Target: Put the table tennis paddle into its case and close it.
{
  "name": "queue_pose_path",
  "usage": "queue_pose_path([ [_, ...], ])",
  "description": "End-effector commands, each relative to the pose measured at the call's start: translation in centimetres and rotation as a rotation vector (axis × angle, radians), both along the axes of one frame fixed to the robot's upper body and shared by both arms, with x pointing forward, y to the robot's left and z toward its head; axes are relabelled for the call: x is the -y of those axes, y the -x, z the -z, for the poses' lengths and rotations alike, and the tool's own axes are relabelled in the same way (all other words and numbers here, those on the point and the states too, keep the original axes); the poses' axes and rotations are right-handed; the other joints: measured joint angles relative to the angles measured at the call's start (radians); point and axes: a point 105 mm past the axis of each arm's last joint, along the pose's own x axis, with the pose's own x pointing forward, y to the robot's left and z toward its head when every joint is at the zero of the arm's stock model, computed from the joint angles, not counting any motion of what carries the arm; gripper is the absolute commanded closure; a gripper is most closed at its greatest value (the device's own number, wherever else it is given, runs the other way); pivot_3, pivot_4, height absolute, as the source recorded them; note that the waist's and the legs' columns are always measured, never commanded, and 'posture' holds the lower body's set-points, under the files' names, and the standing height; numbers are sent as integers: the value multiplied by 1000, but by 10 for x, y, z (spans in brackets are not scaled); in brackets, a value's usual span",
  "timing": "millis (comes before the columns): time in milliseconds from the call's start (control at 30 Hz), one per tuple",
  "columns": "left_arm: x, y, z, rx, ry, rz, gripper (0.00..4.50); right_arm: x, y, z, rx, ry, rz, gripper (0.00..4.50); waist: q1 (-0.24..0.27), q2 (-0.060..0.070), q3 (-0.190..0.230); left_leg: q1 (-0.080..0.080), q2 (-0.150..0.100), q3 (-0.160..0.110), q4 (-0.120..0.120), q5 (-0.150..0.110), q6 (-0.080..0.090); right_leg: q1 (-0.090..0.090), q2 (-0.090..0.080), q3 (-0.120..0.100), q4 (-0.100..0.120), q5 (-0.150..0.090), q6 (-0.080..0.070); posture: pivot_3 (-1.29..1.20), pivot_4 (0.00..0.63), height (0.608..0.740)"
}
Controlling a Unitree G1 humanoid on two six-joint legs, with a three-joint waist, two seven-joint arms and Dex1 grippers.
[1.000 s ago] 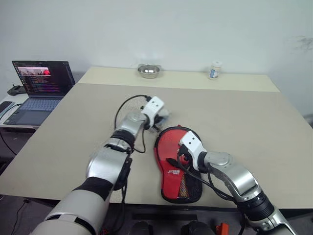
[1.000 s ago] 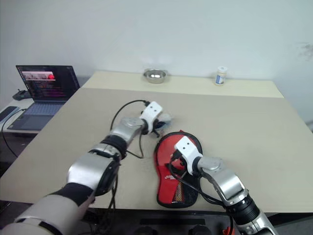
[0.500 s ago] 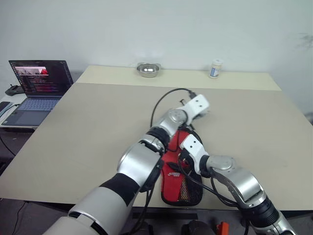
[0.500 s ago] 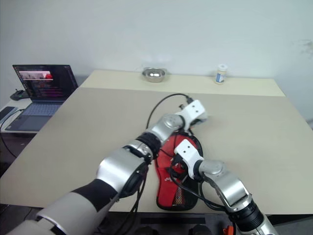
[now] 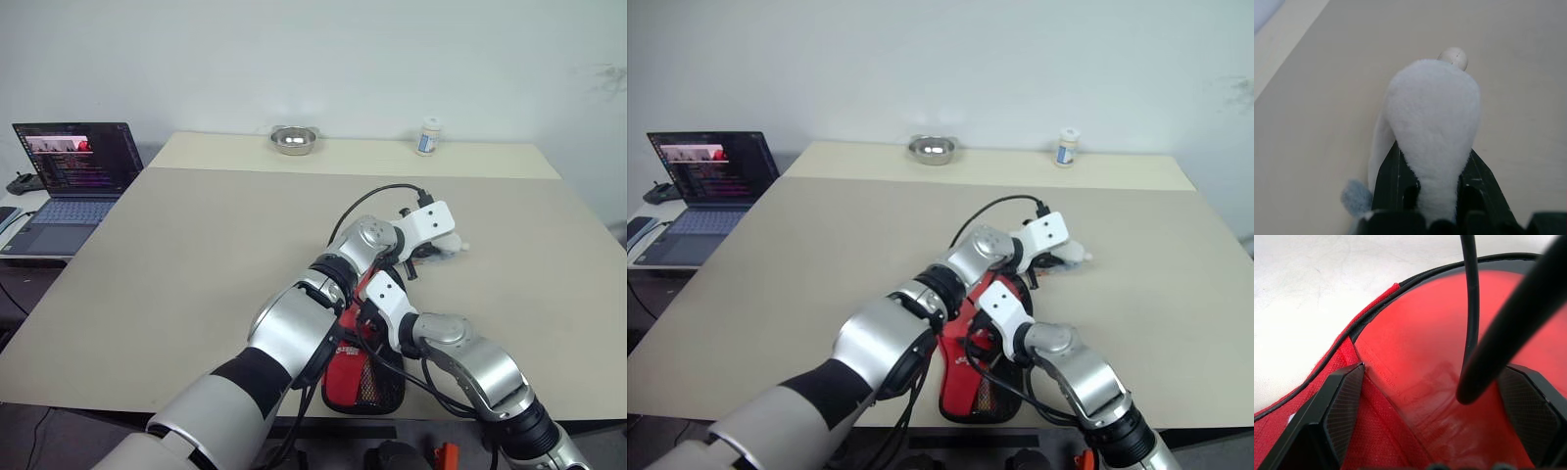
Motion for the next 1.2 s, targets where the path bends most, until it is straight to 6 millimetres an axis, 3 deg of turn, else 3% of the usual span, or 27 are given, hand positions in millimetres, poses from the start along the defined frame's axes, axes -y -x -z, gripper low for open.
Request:
queue_pose_path([
  [33,67,52,-7,10,54,201,4195,6,13,42,-178,81,15,0,0,0,0,0,0,0,0,0,0,0,0,0,0,0,0,0,150,740],
  [67,66,52,-5,1,49,206,4195,6,12,42,-178,81,15,0,0,0,0,0,0,0,0,0,0,0,0,0,0,0,0,0,150,740],
  [367,60,43,-15,56,70,176,867,7,8,42,-172,90,12,0,-1,0,0,0,0,0,0,0,0,0,0,0,1,0,0,0,150,740],
  [467,59,39,-22,81,74,163,45,8,7,43,-172,91,14,0,-2,0,0,1,0,0,0,0,0,0,0,0,1,0,0,0,150,740],
  [600,54,31,-42,82,128,145,45,9,5,43,-168,93,19,0,-2,0,0,1,1,0,0,0,0,0,1,0,1,0,0,0,150,740],
  [833,25,5,-72,125,216,52,45,11,1,32,-143,74,26,0,-3,0,-1,1,1,0,1,0,0,0,1,0,1,0,0,0,150,740],
  [967,-14,-16,-90,103,296,-9,45,15,2,-12,-43,17,-5,0,-3,1,0,0,0,0,0,0,0,0,1,1,1,0,0,0,150,740],
  [1200,-61,-37,-97,70,358,-108,45,34,11,-71,60,-37,8,0,-3,1,2,-4,1,0,0,0,0,-4,1,0,1,0,0,0,150,740],
])
